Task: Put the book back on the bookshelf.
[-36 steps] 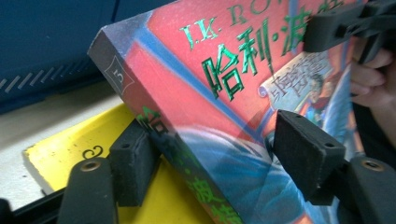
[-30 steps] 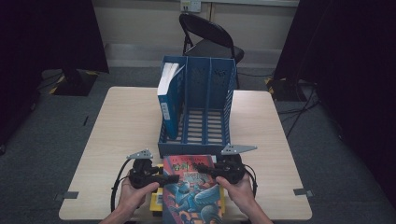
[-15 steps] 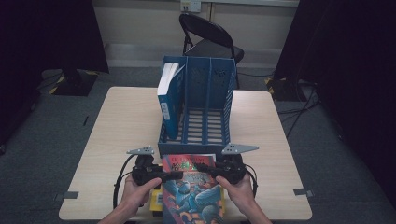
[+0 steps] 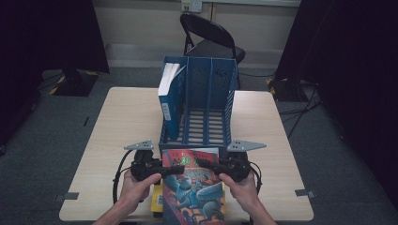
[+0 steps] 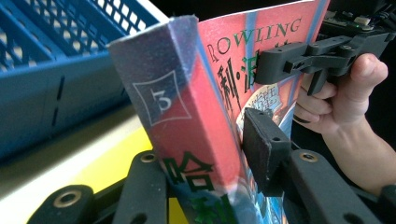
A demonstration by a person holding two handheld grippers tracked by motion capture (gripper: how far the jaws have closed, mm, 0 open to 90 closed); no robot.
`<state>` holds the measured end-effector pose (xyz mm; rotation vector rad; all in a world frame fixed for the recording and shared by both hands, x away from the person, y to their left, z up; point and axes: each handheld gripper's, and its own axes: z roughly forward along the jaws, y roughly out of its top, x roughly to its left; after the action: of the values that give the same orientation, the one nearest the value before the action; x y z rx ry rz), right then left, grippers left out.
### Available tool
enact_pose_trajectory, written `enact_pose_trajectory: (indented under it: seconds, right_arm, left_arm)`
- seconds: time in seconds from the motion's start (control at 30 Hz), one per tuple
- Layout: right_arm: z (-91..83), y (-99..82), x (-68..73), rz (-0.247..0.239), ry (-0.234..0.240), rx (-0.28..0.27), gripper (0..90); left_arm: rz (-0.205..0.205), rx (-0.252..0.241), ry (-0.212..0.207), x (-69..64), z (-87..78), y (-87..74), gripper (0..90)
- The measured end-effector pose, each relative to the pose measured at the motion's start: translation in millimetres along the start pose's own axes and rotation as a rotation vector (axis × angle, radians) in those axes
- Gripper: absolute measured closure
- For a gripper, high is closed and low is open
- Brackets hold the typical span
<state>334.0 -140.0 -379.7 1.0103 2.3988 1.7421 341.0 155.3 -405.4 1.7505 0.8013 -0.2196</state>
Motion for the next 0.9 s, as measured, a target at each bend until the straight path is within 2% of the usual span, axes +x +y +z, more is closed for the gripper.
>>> enact_pose_trajectory:
  seconds: [0.1,0.17,0.2,0.27,0.5,0.6,0.7,0.83,0.9]
  right_arm:
    - [-2.3,4.3,0.2,0.003,-0.002,-0.015,84.1]
    - [-2.8,7.7,1.5,-0.006,-0.007,-0.020,84.1]
    - [-2.6,9.5,2.5,-0.008,-0.016,-0.019,84.1]
    - [-2.5,11.8,2.7,-0.011,-0.014,-0.023,84.1]
    - [-2.6,19.5,7.0,-0.026,-0.009,-0.044,84.0]
    - [-4.3,25.8,9.4,-0.040,-0.010,-0.055,84.0]
    - [-5.6,33.1,7.9,-0.036,0.006,-0.081,84.0]
    - [-8.3,42.8,10.5,-0.049,0.005,-0.116,84.1]
    - [-10.4,48.3,12.6,-0.059,0.004,-0.138,84.2]
  left_arm:
    - [0.015,-0.008,0.006,-3.7,-1.4,5.5,63.8]
    - [0.054,-0.001,0.040,-9.1,-2.3,9.9,66.4]
    - [0.054,0.002,0.045,-9.8,-2.9,11.2,66.9]
    - [0.037,-0.018,0.018,-7.6,-5.5,11.4,68.2]
    - [0.047,-0.046,0.005,-9.0,-12.3,17.0,69.7]
    - [0.062,-0.057,0.000,-9.9,-15.8,24.7,70.2]
    - [0.056,-0.087,-0.008,-11.1,-18.6,31.3,71.2]
    - [0.081,-0.127,-0.013,-15.3,-23.8,42.3,71.9]
    - [0.109,-0.150,-0.004,-19.3,-26.9,49.0,72.8]
